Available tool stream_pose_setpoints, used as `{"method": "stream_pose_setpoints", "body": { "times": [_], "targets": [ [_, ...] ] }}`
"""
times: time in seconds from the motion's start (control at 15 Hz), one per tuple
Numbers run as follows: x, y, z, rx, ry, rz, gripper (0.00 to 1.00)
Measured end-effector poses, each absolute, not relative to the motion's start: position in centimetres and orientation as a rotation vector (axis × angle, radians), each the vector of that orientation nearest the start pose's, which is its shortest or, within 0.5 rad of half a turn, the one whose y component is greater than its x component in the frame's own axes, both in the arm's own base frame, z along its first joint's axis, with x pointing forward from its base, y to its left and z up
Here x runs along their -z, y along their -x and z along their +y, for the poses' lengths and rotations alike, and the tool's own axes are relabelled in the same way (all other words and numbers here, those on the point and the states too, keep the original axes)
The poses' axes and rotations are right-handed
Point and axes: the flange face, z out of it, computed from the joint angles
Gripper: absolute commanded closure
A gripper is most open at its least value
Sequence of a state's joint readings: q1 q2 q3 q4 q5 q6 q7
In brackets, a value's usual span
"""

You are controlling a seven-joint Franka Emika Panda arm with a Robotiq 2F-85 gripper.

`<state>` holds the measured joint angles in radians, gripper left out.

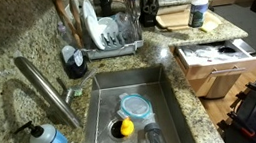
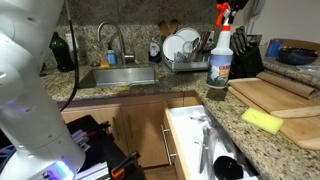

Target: Put the spray bottle inside the open drawer

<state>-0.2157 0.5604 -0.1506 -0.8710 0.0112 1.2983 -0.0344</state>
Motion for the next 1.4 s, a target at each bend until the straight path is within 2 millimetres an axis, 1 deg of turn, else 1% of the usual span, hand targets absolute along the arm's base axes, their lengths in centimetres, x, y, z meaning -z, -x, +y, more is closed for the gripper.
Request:
{"method": "stream_pose_setpoints", "body": {
  "times": [0.27,0.47,0.6,0.93,1.0,1.13,1.2,1.27,1.4],
  "targets": [
    [-53.3,-63.7,-22.5,-0.386,3.095,0.554,0.93],
    [-50.5,-63.0,-23.0,-0.490,3.060,0.591,0.93],
    [-49.7,-62.0,-22.8,-0.545,3.034,0.593,0.93],
    [-49.6,-58.9,-21.8,-0.623,2.992,0.620,0.93],
    [-49.3,-58.6,-21.7,-0.612,2.991,0.632,0.93],
    [-48.1,-58.3,-21.5,-0.579,2.970,0.655,0.93],
    [-47.4,-58.6,-21.5,-0.518,2.968,0.660,0.93],
    [-46.5,-59.1,-21.5,-0.434,2.966,0.665,0.73],
    [-44.9,-60.0,-21.5,-0.303,2.963,0.676,0.73]
  ]
}}
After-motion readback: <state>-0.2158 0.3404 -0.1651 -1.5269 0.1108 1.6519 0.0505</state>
